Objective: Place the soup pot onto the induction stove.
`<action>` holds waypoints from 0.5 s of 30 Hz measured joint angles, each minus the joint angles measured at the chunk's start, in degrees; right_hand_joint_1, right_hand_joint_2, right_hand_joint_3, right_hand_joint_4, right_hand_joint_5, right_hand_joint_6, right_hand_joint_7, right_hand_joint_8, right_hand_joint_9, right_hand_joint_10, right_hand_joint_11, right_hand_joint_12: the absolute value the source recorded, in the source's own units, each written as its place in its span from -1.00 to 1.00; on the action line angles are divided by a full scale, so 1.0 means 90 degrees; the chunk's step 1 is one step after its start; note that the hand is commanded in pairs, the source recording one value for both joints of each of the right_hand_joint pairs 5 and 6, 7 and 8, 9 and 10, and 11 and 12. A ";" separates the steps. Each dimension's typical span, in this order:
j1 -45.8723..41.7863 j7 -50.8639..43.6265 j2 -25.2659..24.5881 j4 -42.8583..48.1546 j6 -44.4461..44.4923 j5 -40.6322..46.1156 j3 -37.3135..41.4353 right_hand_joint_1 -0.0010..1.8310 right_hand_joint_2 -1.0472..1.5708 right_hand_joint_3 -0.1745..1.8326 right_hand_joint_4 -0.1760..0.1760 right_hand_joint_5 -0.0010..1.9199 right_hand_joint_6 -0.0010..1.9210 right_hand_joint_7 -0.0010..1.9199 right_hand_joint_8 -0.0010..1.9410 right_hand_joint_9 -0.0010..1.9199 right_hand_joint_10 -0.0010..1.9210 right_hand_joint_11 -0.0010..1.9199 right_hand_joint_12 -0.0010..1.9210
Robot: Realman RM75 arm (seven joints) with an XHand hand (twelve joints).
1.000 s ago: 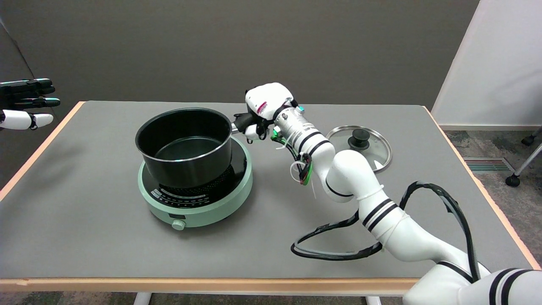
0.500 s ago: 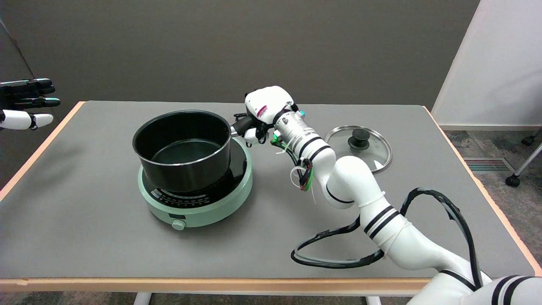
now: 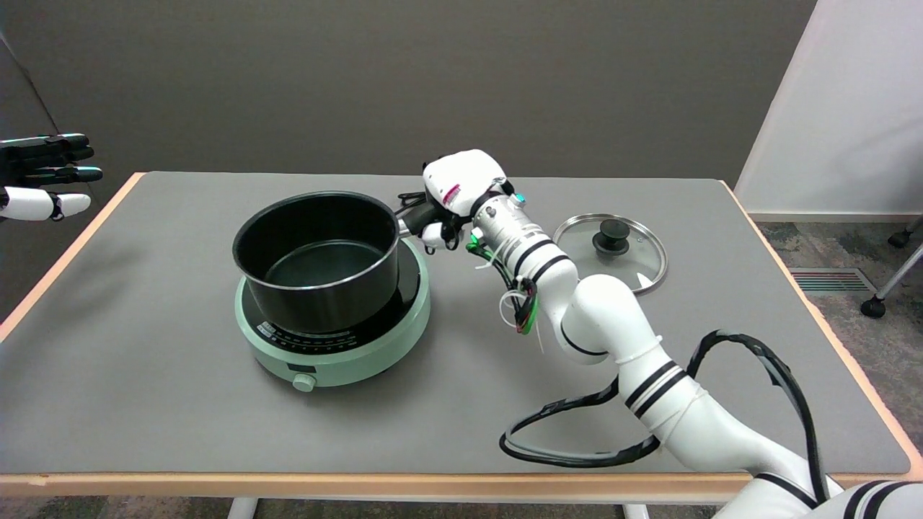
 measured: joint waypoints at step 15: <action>0.0132 0.0574 -0.0018 -0.0238 0.0084 -0.0754 -0.0006 -0.23 0.74 -0.04 -0.10 1.00 1.00 1.00 0.98 1.00 1.00 1.00 1.00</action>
